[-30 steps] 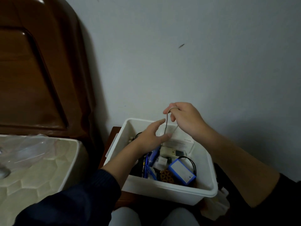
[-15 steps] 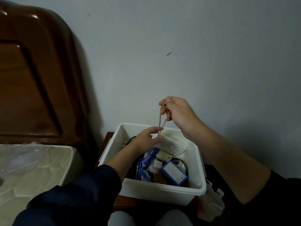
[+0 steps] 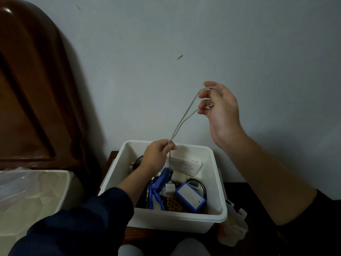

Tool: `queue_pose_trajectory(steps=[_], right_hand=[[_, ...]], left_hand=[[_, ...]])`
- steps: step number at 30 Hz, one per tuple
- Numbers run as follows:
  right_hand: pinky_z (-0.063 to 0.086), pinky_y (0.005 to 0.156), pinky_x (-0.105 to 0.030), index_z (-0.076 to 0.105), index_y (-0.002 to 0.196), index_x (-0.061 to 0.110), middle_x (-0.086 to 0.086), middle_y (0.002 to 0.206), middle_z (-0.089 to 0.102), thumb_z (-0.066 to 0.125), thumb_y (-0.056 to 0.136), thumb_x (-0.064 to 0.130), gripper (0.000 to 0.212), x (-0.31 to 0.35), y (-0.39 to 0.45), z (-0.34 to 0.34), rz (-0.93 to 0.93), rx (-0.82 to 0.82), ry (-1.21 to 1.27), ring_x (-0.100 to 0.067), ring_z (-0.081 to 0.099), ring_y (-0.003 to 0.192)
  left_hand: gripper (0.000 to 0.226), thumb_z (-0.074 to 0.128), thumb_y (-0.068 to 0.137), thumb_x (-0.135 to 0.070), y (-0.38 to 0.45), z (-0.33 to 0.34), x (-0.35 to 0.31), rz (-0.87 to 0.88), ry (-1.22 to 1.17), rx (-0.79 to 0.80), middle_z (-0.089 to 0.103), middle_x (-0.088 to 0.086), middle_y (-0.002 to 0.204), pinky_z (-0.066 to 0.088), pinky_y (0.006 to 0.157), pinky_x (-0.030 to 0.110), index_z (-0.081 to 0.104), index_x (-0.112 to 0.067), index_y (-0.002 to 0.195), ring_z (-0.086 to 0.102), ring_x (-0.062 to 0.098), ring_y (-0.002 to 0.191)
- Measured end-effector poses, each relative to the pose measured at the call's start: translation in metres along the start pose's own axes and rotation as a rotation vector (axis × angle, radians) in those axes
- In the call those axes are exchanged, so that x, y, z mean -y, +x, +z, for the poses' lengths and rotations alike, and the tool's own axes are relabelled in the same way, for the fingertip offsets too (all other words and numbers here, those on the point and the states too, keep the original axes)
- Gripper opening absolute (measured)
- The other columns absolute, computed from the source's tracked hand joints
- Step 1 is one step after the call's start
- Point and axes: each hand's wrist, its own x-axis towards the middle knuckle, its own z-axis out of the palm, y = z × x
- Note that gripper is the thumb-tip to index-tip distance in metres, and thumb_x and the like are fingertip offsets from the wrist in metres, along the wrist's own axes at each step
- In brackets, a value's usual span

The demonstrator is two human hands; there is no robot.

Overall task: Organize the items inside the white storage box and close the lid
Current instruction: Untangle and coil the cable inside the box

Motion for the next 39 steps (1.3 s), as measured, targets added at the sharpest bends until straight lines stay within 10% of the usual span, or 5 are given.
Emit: queue_pose_trajectory(steps=[13, 25, 28, 34, 39], right_hand=[[0.060, 0.090, -0.041, 0.050, 0.139, 0.022, -0.009, 0.125, 0.063, 0.066, 0.077, 0.003, 0.066, -0.067, -0.009, -0.027, 0.511, 0.185, -0.702, -0.023, 0.066, 0.103], [0.044, 0.114, -0.049, 0.040, 0.149, 0.009, -0.004, 0.114, 0.056, 0.076, 0.048, 0.026, 0.109, -0.091, -0.034, -0.033, 0.579, -0.090, -0.182, -0.016, 0.061, 0.112], [0.044, 0.113, -0.050, 0.048, 0.139, 0.012, 0.000, 0.122, 0.055, 0.079, 0.052, 0.036, 0.095, -0.084, -0.051, -0.033, 0.608, -0.037, -0.239, -0.012, 0.058, 0.110], [0.050, 0.111, -0.036, 0.063, 0.137, 0.034, 0.009, 0.137, 0.068, 0.077, 0.086, 0.029, 0.053, -0.078, -0.106, -0.018, 0.527, 0.713, -0.636, -0.004, 0.064, 0.123], [0.062, 0.094, -0.037, 0.074, 0.117, 0.015, -0.001, 0.109, 0.078, 0.060, 0.106, 0.024, 0.020, -0.075, -0.121, -0.012, 0.503, 0.641, -0.711, -0.012, 0.076, 0.098]], left_hand=[[0.026, 0.053, 0.111, -0.018, 0.006, -0.003, -0.015, -0.136, -0.504, -0.220, 0.076, 0.008, 0.107, 0.065, 0.072, 0.030, 0.075, -0.011, 0.100, 0.072, 0.027, 0.085], [0.024, 0.054, 0.111, -0.024, -0.012, -0.029, -0.062, -0.047, -0.469, -0.119, 0.078, 0.006, 0.091, 0.060, 0.064, 0.030, 0.075, -0.012, 0.114, 0.079, 0.027, 0.079], [0.026, 0.052, 0.112, -0.025, -0.023, -0.041, -0.066, -0.122, -0.526, -0.133, 0.078, 0.006, 0.093, 0.064, 0.067, 0.037, 0.072, -0.010, 0.116, 0.081, 0.032, 0.084], [0.025, 0.051, 0.112, -0.024, -0.046, -0.051, -0.069, -0.202, -0.654, -0.097, 0.078, 0.009, 0.097, 0.066, 0.068, 0.042, 0.070, -0.008, 0.115, 0.080, 0.038, 0.086], [0.029, 0.051, 0.112, -0.027, -0.062, -0.056, -0.070, -0.219, -0.758, -0.122, 0.079, 0.010, 0.102, 0.067, 0.074, 0.040, 0.071, -0.007, 0.118, 0.080, 0.038, 0.091]])
